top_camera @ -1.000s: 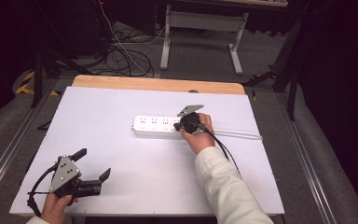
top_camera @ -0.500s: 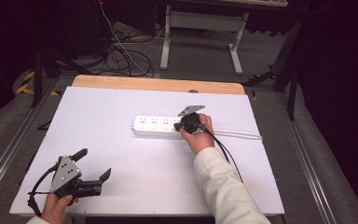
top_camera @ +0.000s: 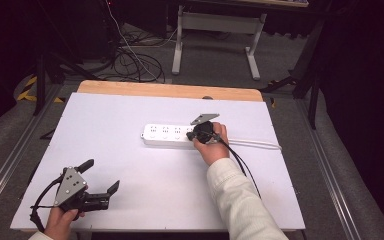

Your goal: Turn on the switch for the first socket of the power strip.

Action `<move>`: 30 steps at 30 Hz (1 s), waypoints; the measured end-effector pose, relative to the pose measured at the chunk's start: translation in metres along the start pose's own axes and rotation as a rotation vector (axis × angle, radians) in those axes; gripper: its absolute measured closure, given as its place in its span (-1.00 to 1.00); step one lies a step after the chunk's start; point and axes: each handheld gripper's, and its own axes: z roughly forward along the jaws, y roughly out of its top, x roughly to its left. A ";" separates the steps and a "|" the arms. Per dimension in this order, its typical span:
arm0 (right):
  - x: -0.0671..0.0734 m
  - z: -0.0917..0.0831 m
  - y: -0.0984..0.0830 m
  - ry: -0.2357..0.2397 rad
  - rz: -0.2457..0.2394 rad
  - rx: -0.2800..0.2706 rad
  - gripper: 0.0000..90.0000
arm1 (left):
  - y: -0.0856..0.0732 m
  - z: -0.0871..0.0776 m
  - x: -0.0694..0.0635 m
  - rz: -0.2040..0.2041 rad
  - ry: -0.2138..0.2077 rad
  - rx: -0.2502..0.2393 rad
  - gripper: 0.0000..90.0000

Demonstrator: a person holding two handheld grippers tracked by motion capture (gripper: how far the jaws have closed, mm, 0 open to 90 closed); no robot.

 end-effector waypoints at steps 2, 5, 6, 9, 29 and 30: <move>0.001 0.000 0.000 -0.004 0.001 0.002 1.00 | 0.000 0.000 0.000 0.004 0.001 0.000 -0.95; 0.000 0.000 0.000 -0.003 0.014 0.005 1.00 | 0.000 0.000 0.000 -0.001 0.001 -0.001 -0.95; 0.000 0.000 0.001 -0.004 0.016 0.007 1.00 | 0.000 0.000 0.000 -0.001 0.001 0.000 -0.95; 0.000 0.000 0.001 -0.003 0.017 0.008 1.00 | 0.000 0.001 0.000 -0.001 -0.001 0.000 -0.95; 0.001 0.003 0.001 0.001 0.049 -0.002 1.00 | 0.000 0.000 0.001 0.003 0.003 -0.001 -0.95; 0.000 0.003 0.000 0.009 0.057 -0.006 1.00 | 0.000 0.000 0.000 -0.001 0.001 -0.002 -0.95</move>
